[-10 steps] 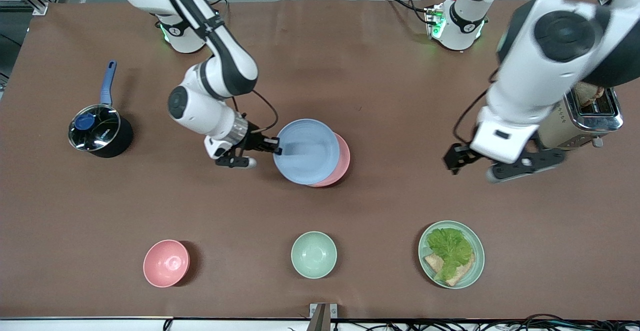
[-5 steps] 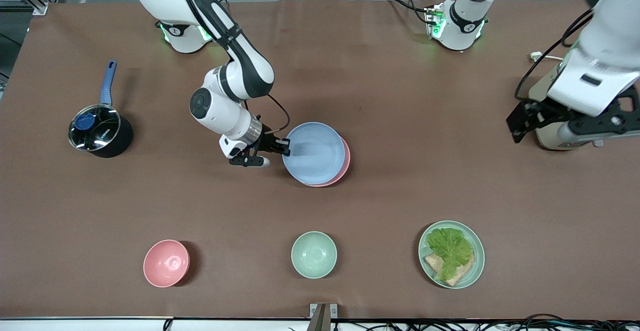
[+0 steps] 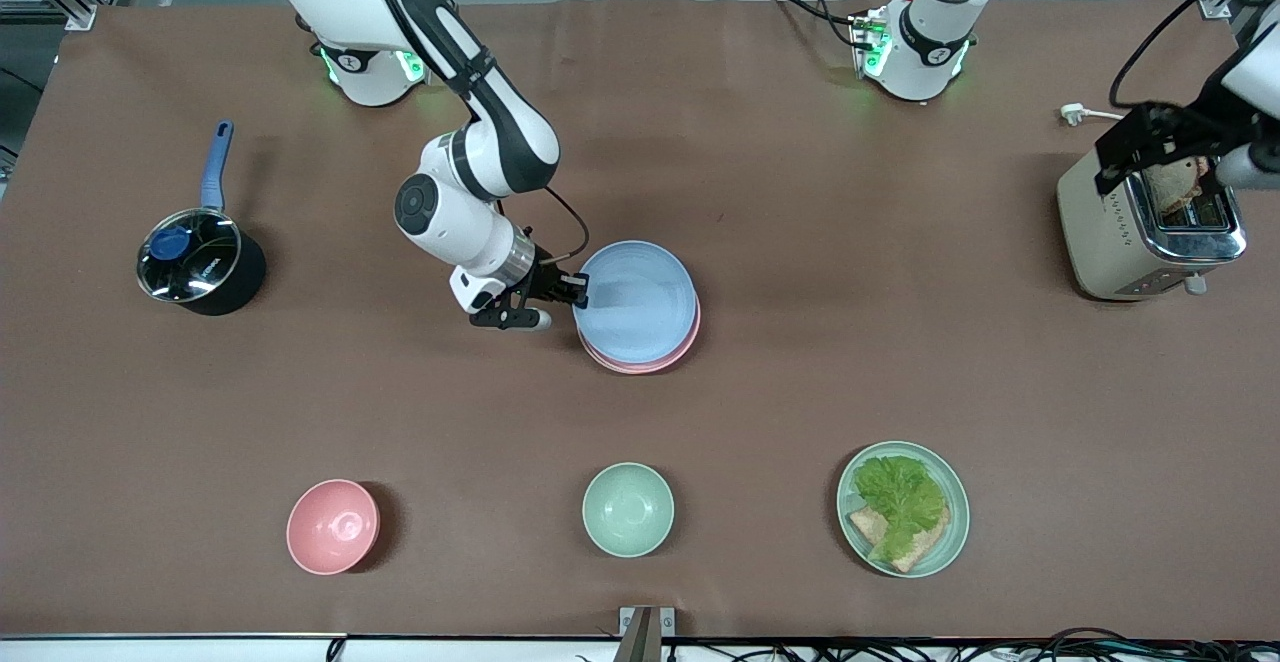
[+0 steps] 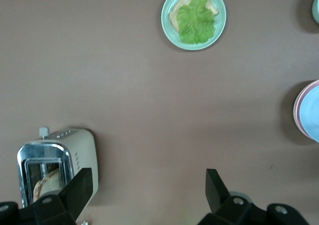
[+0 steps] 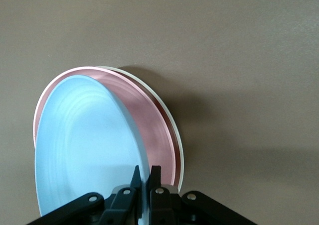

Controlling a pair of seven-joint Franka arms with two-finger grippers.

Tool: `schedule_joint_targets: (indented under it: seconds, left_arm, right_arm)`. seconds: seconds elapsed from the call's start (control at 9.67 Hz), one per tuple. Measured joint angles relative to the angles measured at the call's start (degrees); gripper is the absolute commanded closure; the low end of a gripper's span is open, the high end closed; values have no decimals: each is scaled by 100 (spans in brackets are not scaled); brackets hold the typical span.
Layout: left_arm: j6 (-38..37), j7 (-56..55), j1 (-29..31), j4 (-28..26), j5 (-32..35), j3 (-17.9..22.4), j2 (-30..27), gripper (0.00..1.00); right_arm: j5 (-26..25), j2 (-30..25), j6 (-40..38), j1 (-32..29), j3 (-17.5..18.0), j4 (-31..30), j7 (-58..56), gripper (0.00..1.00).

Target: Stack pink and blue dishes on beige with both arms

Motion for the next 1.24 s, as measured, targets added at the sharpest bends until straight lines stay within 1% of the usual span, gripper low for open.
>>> schedule_joint_targets:
  seconds: [0.1,0.21,0.31,0.62,0.83,0.93,1.03,1.14,1.24]
  left_arm:
    - [-9,8,7,-126,0,24,-110,0]
    - [-9,8,5,-178,0,24,-140,0]
    - [-9,8,5,-207,0,24,-132,0]
    - [43,2,5,-235,8,24,-33,0]
    - [129,-3,12,-234,9,25,18,0]
    - [142,-3,12,-228,9,26,19,0]
    - [145,-3,10,-218,9,26,19,0]
    - [145,-1,9,-211,9,26,19,0]
    - [145,0,10,-209,9,26,19,0]
  right_arm:
    - [0,35,23,4,-3,0,1,16]
    - [0,56,32,3,-15,0,1,5]
    - [0,58,49,0,-26,1,1,0]
    - [0,42,124,-137,-94,73,-3,0]
    - [-6,-89,133,-413,-134,153,-10,0]
    - [-174,-247,7,-628,-151,169,-21,0]
    - [-551,-441,-304,-886,-163,188,-16,0]
    - [-1014,-668,-816,-1173,-172,214,-17,0]
    - [-1519,-939,-1491,-1497,-181,275,-19,0]
